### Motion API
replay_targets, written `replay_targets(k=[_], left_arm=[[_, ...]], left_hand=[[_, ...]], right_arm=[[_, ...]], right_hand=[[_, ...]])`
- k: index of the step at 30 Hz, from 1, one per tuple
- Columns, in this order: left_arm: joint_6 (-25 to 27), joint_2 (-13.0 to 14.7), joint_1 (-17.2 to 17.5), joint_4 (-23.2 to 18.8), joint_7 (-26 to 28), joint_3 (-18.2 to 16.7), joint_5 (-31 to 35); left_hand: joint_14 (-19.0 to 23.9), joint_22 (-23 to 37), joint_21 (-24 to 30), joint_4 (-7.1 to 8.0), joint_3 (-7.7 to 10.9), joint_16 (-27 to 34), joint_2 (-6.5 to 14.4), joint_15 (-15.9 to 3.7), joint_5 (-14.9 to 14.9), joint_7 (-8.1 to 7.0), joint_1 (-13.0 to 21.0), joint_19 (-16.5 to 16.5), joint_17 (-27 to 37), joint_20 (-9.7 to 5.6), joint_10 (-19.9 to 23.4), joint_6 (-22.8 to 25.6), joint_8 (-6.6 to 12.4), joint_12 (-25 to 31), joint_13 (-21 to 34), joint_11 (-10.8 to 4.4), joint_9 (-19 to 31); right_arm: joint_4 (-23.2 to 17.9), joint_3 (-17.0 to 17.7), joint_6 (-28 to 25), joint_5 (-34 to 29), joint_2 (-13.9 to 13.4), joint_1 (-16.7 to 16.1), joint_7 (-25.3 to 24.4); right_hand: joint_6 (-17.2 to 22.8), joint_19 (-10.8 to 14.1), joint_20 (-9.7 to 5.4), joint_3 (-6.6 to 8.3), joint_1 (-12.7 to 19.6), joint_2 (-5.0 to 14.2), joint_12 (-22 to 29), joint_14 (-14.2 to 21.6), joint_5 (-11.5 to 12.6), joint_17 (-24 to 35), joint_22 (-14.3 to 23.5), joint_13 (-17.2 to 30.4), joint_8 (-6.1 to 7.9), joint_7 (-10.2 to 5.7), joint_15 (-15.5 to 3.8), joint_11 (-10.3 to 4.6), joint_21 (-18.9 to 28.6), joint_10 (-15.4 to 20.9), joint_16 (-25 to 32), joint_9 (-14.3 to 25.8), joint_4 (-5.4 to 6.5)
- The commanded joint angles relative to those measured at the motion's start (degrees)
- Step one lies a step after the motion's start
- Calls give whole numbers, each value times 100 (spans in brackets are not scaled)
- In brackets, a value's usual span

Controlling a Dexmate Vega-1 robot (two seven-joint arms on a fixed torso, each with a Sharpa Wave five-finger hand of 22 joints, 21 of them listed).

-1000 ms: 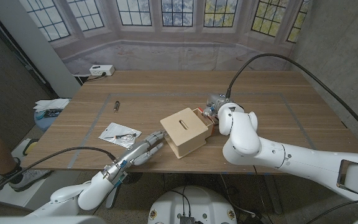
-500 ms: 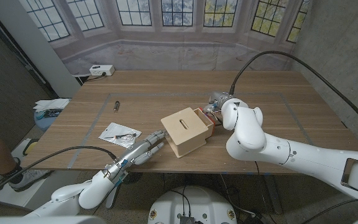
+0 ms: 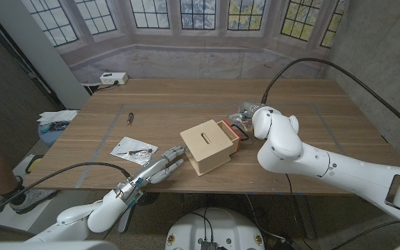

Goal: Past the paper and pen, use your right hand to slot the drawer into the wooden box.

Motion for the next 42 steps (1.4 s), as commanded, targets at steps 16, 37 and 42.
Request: replay_targets(k=[16,37,42], left_arm=[[-29,32,-14,10,-48,-58,-15],[-182,-73,-232,232,25,51,106],[-180,-68,-230,242,66,49,133]], left_hand=[[60,11,9,-10,98,-31,-51,-3,1,-9,43,62,4,5,62,33,-30,-29,7,-7,-3],[70,10,6,-27,146,-36,-65,-8,-8,-12,62,70,1,9,69,42,-31,-39,8,-10,-3],[71,10,6,-30,157,-38,-67,-7,-10,-6,66,73,0,6,71,56,-27,-41,8,-7,-3]], right_arm=[[303,675,0,693,343,-246,58],[321,744,0,443,620,-287,404],[311,790,0,407,672,-347,419]], right_hand=[[-84,17,10,86,-148,-57,-201,5,108,-147,5,-126,44,94,91,74,40,137,46,-48,39],[-55,237,-76,351,100,-82,-308,280,92,-396,9,-283,67,220,-3,75,111,621,113,-88,-227],[-52,303,-86,410,133,-78,-314,361,86,-445,10,-304,70,257,-55,51,127,771,129,-92,-271]])
